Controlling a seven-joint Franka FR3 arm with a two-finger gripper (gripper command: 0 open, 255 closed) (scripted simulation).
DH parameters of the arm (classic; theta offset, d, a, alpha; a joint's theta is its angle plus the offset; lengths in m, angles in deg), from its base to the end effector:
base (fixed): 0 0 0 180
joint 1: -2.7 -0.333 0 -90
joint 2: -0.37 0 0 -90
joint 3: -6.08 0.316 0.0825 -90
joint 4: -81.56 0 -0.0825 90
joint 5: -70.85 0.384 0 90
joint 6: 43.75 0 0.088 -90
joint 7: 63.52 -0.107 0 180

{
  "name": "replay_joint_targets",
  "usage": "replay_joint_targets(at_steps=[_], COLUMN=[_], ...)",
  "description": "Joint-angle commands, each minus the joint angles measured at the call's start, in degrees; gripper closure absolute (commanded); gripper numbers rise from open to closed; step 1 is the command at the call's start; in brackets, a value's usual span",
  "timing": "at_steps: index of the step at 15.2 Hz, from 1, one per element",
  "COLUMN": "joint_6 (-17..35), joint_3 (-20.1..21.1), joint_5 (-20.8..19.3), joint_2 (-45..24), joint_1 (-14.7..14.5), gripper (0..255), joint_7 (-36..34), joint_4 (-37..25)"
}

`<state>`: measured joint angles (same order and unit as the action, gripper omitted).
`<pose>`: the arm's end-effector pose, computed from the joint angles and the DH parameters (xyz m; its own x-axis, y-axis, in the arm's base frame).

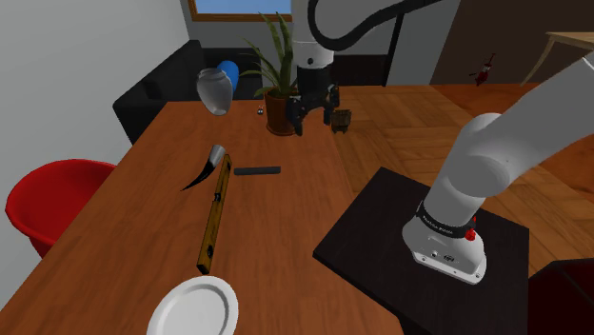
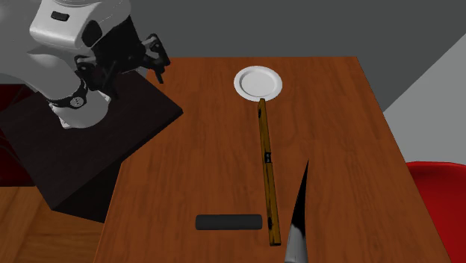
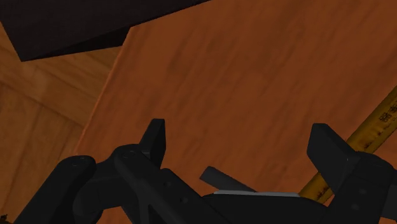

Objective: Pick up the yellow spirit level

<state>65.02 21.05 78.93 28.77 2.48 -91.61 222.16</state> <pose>0.3757 0.1170 0.4622 0.9499 -0.3054 -0.0657 -0.3042 -0.9522 0.0274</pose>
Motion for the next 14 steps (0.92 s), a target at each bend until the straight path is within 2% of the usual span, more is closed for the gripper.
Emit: replay_joint_targets(at_steps=[1,7,14], joint_6=[3.09,11.02,17.14], joint_3=[1.98,6.96,9.26], joint_5=[0.33,-1.63,-8.54], joint_2=[-4.01,-17.69,-35.16], joint_1=[0.20,1.21,0.56], gripper=[0,0,0], joint_7=[-3.55,-14.37,-28.12], joint_4=[-0.92,-6.18,-15.97])
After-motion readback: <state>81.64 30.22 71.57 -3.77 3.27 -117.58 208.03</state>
